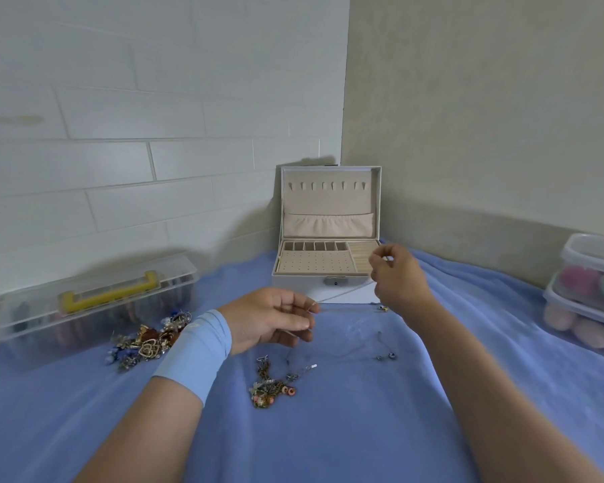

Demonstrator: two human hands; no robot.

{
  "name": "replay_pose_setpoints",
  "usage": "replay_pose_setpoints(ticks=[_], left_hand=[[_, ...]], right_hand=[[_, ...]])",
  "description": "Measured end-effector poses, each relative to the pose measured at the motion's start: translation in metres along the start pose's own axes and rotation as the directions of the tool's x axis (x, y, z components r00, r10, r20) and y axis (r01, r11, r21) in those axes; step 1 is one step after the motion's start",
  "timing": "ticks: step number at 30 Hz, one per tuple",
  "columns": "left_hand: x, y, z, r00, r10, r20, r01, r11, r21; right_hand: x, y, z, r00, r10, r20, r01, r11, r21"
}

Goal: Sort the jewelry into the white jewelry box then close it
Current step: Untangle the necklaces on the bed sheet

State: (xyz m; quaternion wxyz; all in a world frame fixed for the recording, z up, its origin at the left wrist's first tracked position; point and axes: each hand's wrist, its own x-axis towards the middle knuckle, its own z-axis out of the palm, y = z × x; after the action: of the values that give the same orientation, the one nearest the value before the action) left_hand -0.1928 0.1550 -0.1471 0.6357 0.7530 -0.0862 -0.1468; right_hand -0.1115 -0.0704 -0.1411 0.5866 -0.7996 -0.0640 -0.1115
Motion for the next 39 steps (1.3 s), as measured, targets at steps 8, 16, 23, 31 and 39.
replay_pose_setpoints(ticks=[8, 16, 23, 31, 39], left_hand=[[0.005, -0.006, -0.009, 0.982, 0.028, -0.186, 0.032, 0.951, 0.309], [0.012, -0.014, -0.001, 0.96, 0.122, -0.252, 0.051, 0.807, 0.588], [0.004, -0.006, -0.008, 0.947, 0.09, -0.308, 0.196, 0.597, 0.778], [0.005, -0.003, 0.002, 0.941, -0.054, -0.333, 0.311, 0.523, 0.794], [-0.002, -0.002, -0.01, 0.956, -0.091, -0.277, 0.255, 0.723, 0.642]], right_hand=[[-0.004, 0.007, -0.009, 0.968, -0.007, 0.251, 0.157, 0.794, -0.587], [-0.011, -0.002, -0.013, 0.934, 0.118, 0.338, 0.24, 0.491, -0.837], [-0.03, -0.022, 0.02, 0.876, -0.088, 0.474, 0.444, 0.53, -0.723], [-0.031, -0.008, 0.047, 0.8, -0.021, 0.6, 0.421, 0.732, -0.536], [-0.023, 0.002, 0.037, 0.835, 0.018, 0.55, 0.108, 0.975, -0.196]])
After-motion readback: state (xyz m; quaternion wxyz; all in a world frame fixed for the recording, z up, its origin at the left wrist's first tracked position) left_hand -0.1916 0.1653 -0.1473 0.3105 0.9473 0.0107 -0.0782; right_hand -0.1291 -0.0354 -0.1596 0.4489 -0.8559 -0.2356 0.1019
